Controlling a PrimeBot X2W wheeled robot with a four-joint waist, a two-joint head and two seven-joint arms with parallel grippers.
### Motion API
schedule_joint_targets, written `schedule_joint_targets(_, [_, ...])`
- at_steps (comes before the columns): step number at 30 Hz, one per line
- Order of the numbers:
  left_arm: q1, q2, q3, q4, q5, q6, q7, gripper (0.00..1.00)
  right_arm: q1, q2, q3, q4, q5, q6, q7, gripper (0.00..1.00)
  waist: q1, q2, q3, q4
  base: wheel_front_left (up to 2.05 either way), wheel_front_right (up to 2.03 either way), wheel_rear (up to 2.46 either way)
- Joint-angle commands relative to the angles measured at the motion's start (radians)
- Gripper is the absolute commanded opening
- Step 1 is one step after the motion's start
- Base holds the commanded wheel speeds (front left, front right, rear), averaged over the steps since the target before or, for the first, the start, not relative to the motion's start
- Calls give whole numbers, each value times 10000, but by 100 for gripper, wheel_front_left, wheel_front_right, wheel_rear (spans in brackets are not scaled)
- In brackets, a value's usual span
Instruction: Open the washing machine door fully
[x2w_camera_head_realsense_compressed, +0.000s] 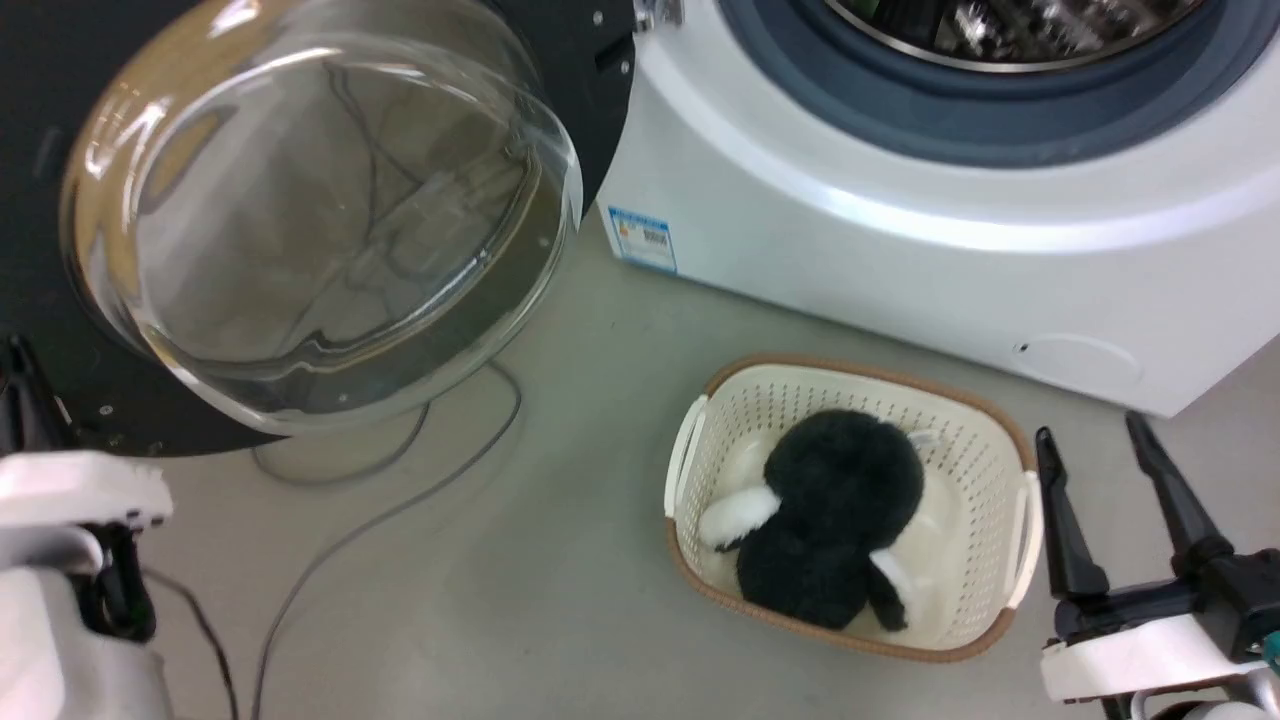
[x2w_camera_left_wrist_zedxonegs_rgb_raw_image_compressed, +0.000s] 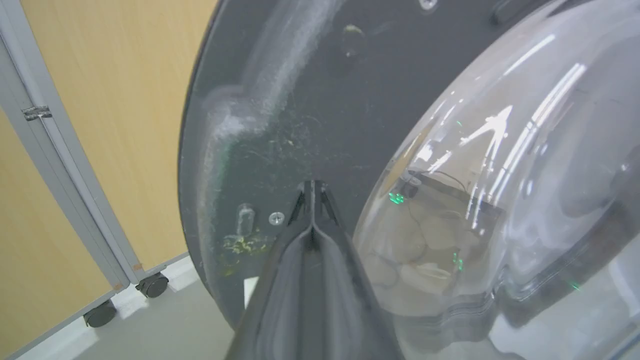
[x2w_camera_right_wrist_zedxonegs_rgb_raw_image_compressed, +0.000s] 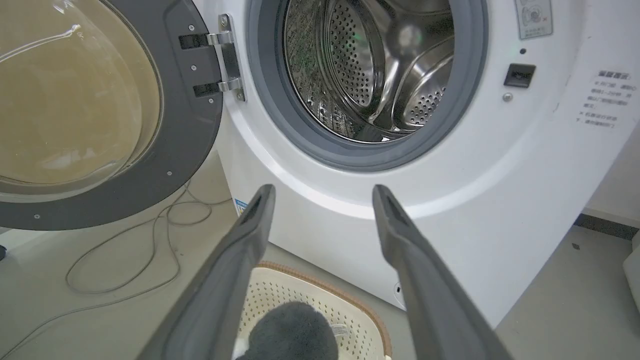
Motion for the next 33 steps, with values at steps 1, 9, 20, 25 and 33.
schedule_joint_targets(1, [254,-40,67,-128,91,-41,-44,0,34,77,31,32,-11,8,-46,100,-1,0,-301,-73,0,0,0])
schedule_joint_targets(9, [1553,-539,-175,-1786,516,-158,-44,0,308,322,37,131,91,8,-46,100,-1,0,-1229,-283,0,0,0])
schedule_joint_targets(20, [3342,-1078,-1801,-3448,799,-216,-44,0,676,383,107,77,462,8,-46,100,-1,0,-2290,-940,0,0,0])
schedule_joint_targets(25, [4023,-1116,-2556,-4257,749,-212,-44,100,784,384,144,24,596,8,-46,100,-1,0,-2546,-1362,0,0,0])
schedule_joint_targets(33, [4782,-1130,-3516,-4731,739,-221,-44,100,880,385,183,-25,727,8,-46,100,-1,0,-2758,-2181,0,0,0])
